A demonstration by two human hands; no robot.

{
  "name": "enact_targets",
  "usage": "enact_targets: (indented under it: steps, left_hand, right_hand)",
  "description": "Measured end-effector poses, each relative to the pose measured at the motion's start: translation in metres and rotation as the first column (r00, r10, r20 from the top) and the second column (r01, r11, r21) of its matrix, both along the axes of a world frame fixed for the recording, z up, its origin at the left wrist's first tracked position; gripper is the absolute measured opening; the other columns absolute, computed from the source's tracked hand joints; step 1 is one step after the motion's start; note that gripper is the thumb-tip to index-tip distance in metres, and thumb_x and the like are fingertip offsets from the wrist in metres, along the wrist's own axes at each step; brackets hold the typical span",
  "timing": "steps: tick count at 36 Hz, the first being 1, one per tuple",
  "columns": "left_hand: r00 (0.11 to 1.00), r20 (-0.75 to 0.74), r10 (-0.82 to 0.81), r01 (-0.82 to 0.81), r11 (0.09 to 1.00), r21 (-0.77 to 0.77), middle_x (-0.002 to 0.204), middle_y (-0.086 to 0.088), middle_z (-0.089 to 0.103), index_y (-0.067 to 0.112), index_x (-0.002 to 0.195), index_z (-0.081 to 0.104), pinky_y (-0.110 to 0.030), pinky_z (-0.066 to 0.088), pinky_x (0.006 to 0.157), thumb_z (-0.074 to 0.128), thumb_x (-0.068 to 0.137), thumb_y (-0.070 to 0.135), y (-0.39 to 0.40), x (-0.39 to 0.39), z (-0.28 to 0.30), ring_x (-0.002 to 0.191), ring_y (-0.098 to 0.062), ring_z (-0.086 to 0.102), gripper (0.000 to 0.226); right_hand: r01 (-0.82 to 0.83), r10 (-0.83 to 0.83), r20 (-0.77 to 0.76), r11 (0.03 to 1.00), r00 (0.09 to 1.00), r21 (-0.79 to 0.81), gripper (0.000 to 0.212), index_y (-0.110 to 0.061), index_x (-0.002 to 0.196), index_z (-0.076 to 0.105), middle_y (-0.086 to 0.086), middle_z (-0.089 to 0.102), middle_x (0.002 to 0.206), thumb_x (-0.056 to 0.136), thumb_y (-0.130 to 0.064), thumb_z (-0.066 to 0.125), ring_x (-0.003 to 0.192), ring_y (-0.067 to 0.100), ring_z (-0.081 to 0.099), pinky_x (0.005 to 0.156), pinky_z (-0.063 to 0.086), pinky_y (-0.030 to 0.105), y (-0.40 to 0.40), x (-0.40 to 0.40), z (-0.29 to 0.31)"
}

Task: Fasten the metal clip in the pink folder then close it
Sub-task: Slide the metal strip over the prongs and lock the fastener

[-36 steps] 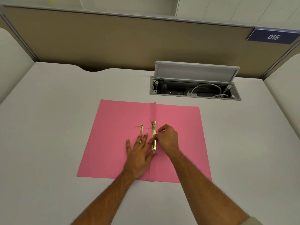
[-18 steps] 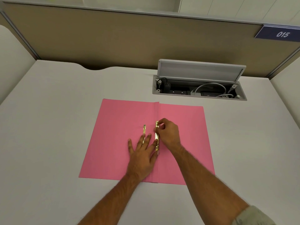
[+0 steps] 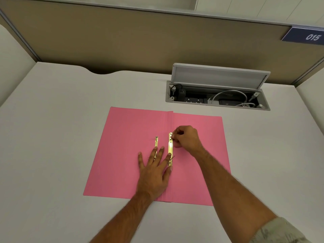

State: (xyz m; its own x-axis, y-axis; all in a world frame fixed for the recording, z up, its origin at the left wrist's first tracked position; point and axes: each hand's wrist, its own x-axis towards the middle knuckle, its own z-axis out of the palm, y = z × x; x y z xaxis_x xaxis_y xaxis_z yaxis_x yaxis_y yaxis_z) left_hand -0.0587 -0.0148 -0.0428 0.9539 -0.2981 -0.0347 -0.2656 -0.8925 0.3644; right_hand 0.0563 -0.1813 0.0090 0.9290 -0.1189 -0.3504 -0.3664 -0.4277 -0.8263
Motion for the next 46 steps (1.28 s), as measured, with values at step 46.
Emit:
enact_targets:
  steps: [46]
  left_hand:
    - [0.999, -0.047, 0.013, -0.016, 0.998, -0.066, 0.166, 0.014, 0.024, 0.041, 0.151, 0.040, -0.058, -0.009, 0.123, 0.032, 0.102, 0.057, 0.004, 0.006, -0.001, 0.156, -0.015, 0.013, 0.052]
  right_hand:
    - [0.198, -0.186, -0.155, 0.978, 0.970, 0.061, 0.017, 0.003, 0.085, 0.065, 0.015, 0.070, 0.066, 0.083, -0.012, 0.070, 0.042, 0.021, 0.058, 0.053, 0.057, 0.036, 0.013, -0.028, 0.005]
